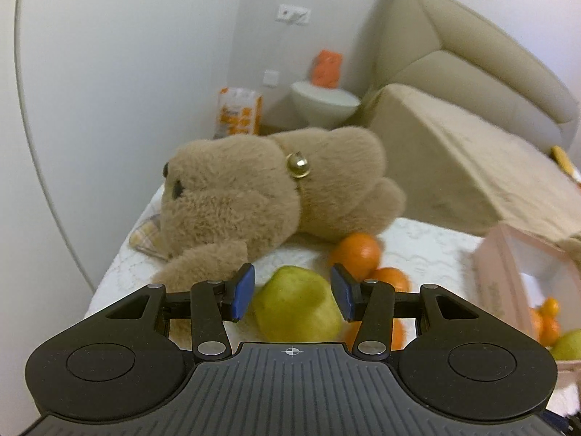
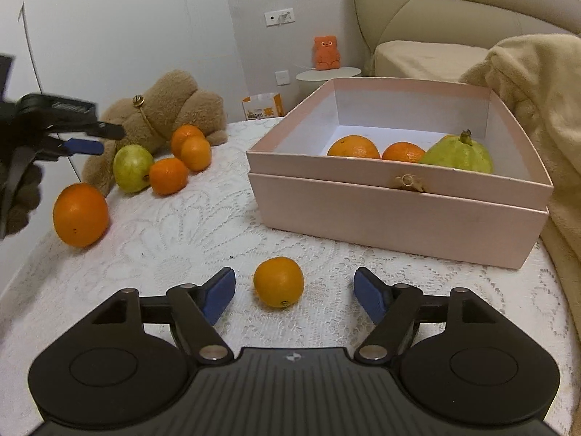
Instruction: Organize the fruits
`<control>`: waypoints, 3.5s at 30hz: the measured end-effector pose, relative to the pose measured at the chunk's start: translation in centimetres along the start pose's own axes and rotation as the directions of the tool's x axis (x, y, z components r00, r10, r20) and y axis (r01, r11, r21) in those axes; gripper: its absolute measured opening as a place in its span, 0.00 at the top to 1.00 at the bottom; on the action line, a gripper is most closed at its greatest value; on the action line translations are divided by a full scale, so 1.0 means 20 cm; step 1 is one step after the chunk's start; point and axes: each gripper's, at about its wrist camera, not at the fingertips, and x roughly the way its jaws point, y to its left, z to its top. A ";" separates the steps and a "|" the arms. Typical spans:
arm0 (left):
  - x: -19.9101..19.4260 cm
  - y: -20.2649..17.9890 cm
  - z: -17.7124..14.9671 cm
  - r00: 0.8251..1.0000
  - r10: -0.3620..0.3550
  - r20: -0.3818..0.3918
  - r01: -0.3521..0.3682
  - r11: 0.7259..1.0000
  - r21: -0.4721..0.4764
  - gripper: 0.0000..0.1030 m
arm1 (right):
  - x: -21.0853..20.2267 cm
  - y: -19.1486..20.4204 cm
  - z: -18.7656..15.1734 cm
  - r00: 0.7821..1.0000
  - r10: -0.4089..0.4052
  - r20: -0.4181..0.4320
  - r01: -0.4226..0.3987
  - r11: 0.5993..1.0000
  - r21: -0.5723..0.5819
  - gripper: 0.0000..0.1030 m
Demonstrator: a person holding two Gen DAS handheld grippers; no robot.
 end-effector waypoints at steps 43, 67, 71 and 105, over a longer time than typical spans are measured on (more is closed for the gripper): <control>-0.21 -0.30 -0.28 0.976 -0.203 -0.078 0.215 0.952 0.220 0.33 | 0.02 0.03 -0.01 1.000 -0.014 -0.006 0.014 1.000 -0.028 0.23; -0.31 -0.31 -0.60 0.896 -0.423 -0.133 0.440 0.883 0.161 0.31 | 0.03 0.03 -0.01 0.999 0.039 -0.037 -0.040 0.999 -0.034 0.07; -0.35 -0.30 -0.60 0.911 -0.403 -0.088 0.413 0.890 0.193 0.31 | 0.03 0.04 -0.01 0.996 0.051 -0.073 -0.054 0.998 -0.045 0.00; -0.29 -0.41 -0.66 0.912 -0.381 -0.153 0.402 0.904 0.145 0.35 | 0.02 0.10 -0.04 0.997 -0.007 -0.078 -0.003 0.992 -0.126 0.00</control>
